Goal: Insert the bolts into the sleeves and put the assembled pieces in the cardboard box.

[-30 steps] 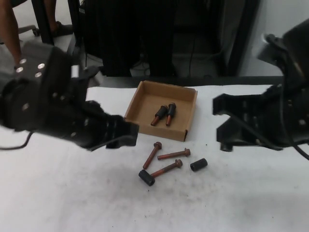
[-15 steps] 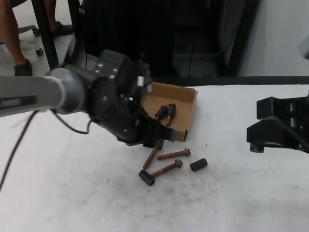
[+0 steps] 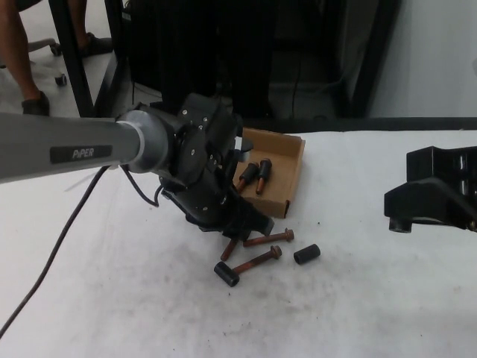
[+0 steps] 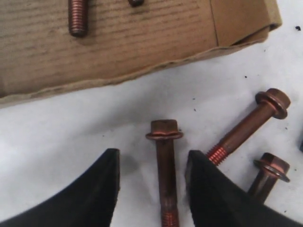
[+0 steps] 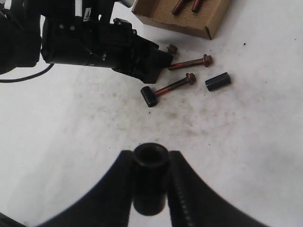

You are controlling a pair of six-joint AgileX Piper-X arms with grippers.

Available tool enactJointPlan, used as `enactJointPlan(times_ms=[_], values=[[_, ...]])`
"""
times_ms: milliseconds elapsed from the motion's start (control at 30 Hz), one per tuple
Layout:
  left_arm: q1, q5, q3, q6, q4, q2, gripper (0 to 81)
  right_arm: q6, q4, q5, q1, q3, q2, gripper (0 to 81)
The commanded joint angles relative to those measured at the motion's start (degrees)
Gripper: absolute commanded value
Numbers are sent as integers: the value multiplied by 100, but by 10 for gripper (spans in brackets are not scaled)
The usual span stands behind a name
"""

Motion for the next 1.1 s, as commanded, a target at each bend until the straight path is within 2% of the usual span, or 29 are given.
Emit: enactJointPlan(times_ms=[0,400,667,767,1000,1067], values=[[-21,-252,-81,409,6,-26,425,-92,-36,-30,-29,-16,-65,3],[-69,-207,-81,489,6,102,425,-92,-36,-30,-29,-16,-65,3],[-112,-413,-81,489,6,265,419,-179,-36,-30,-29,-16,-65,3],[-112,-413,-91,489,6,281,344,-179,-36,-30,-29,-16,-65,3],[-112,-375,-178,489,22,281,27,-179,-36,-30,-29,-16,-65,3],[-112,-375,-256,489,108,281,8,-179,-36,-30,-29,-16,-65,3]])
